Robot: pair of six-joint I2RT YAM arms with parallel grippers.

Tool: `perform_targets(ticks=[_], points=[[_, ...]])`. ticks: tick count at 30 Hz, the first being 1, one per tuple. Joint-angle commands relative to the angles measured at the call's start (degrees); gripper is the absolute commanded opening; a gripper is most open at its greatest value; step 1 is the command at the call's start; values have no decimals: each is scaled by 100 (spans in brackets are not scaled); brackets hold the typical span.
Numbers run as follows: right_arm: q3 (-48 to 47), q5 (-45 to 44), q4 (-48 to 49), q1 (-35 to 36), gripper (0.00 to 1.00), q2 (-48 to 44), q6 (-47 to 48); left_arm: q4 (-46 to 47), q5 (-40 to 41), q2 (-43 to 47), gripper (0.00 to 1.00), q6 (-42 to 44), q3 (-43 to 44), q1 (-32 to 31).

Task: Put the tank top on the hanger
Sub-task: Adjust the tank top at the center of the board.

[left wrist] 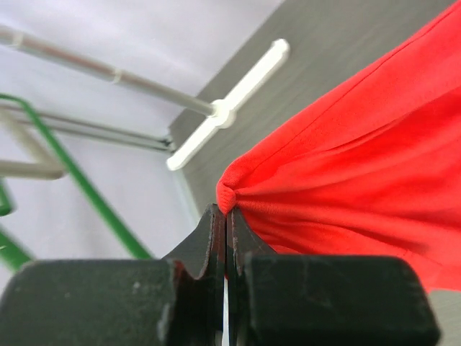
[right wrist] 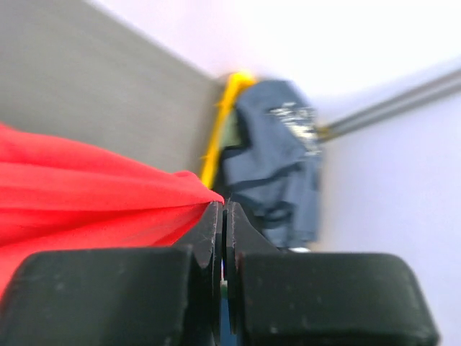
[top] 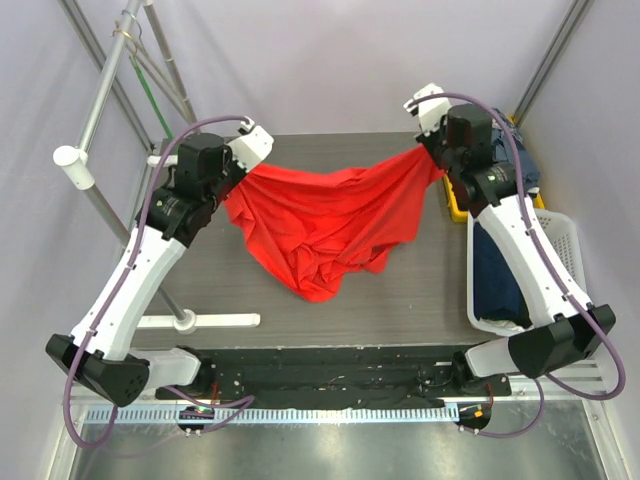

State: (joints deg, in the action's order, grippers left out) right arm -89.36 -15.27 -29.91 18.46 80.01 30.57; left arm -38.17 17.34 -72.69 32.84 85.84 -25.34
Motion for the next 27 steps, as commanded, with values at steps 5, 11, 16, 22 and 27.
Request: perform_targets(ticks=[5, 11, 16, 22, 27], points=[[-784, -925, 908, -448, 1, -477, 749, 846, 674, -9, 0, 390, 916, 144], [-907, -1373, 1452, -527, 1, -679, 1030, 820, 560, -132, 0, 381, 1637, 144], [-1039, -1777, 2059, -633, 1, -767, 1030, 812, 542, -246, 0, 381, 2032, 144], [-1057, -2217, 2604, -650, 1, -706, 1109, 855, 533, -334, 0, 381, 2446, 144], [-1057, -1787, 2272, -642, 1, -645, 1224, 811, 489, -448, 0, 469, 2665, 135]])
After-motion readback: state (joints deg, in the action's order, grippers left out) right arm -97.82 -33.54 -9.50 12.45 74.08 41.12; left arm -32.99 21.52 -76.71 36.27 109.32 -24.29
